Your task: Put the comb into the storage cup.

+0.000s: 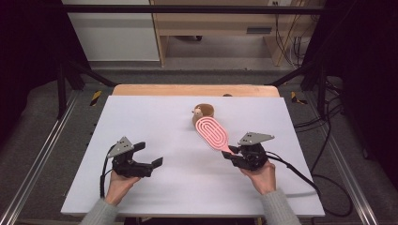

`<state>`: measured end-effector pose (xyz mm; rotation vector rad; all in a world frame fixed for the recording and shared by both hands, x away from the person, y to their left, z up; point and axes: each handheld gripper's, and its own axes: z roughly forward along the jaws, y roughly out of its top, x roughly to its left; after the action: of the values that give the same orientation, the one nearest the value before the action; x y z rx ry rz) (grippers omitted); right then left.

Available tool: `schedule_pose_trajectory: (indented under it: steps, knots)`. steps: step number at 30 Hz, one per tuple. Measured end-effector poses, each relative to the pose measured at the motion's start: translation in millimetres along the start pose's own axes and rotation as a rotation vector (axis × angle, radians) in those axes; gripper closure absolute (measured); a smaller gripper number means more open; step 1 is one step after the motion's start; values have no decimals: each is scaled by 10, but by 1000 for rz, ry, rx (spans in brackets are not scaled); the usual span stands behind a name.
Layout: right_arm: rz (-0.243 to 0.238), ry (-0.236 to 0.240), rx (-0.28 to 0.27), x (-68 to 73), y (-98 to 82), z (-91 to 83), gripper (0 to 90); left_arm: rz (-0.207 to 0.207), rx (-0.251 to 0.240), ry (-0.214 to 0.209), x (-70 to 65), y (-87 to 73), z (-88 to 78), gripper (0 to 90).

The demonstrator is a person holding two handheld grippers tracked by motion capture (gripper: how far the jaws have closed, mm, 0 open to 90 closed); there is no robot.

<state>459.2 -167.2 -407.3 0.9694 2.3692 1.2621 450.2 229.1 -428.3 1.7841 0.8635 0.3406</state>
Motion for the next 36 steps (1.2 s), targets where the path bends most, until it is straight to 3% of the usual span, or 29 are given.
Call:
schedule_pose_trajectory:
  steps: [11, 36]
  knots:
    - [-3, 9, -16, 30, 13, 2, 693, 1, -11, -21, -79, 98, 73, 7]
    - [-17, 26, -29, 92, 35, 11, 693, -54, -55, -76, -306, 287, 362, 6]
